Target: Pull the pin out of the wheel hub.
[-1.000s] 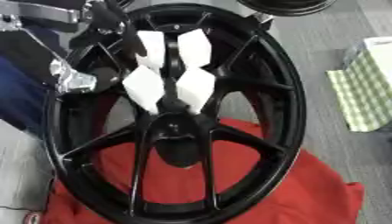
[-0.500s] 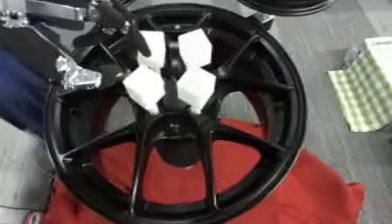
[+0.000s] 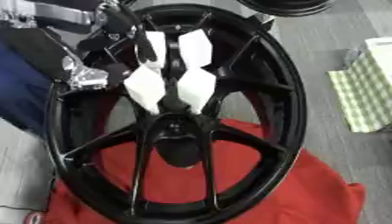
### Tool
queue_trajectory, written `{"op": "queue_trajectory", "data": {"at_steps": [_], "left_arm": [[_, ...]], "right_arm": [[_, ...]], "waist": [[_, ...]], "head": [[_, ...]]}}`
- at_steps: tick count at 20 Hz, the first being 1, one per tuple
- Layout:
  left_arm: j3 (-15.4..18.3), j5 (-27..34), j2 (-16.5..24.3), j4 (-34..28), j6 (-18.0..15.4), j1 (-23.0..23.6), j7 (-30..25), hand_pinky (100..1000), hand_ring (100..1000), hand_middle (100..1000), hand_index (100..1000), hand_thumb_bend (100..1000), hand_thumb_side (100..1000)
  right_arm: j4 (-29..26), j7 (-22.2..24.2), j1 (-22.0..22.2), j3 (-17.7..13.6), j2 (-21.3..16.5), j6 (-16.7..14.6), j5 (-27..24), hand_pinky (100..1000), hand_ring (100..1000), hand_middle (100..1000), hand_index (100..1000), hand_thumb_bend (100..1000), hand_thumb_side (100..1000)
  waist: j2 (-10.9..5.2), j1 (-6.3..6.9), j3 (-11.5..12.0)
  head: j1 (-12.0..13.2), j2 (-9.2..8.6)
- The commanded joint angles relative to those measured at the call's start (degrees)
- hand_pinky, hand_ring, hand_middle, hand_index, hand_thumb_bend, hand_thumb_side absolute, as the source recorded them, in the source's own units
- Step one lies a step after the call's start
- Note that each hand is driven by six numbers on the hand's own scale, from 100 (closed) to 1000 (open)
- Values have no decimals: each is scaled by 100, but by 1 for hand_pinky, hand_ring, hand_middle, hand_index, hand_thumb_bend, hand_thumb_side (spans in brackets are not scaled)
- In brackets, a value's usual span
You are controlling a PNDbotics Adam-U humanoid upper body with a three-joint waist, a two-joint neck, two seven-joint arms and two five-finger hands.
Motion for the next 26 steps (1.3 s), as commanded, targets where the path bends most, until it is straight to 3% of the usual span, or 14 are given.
{"op": "queue_trajectory", "data": {"at_steps": [1,8,11,13,21,26], "left_arm": [[19,46,64,5,-120,-107,-150,309,208,699,850,100,760],[-35,38,21,33,-161,-120,-151,314,212,734,855,101,767],[-49,-52,20,26,-211,-119,-151,322,221,762,870,147,757],[-50,-147,21,13,-264,-114,-151,322,226,763,870,184,762],[-87,-272,13,52,-397,-67,-151,322,227,753,875,195,791],[-129,-387,7,86,-455,-53,-151,320,231,753,878,244,758]], "right_arm": [[-41,0,-44,-61,-125,-25,-12,451,598,541,738,394,656],[-38,0,-49,-69,-118,-34,-14,450,597,540,737,400,653],[-34,0,-52,-67,-119,-39,-19,449,596,539,736,400,654],[-32,0,-52,-66,-118,-43,-26,448,596,538,736,401,654],[-30,0,-60,-77,-116,-53,-32,448,595,537,735,405,655],[-32,0,-62,-79,-112,-54,-30,447,594,536,734,405,657]], "waist": [[-154,-10,-10],[-153,-5,-20],[-149,-1,-25],[-146,0,-27],[-134,-6,-37],[-135,-8,-44]], "head": [[24,2],[26,-3],[27,-2],[25,-4],[23,-8],[22,-21]]}}
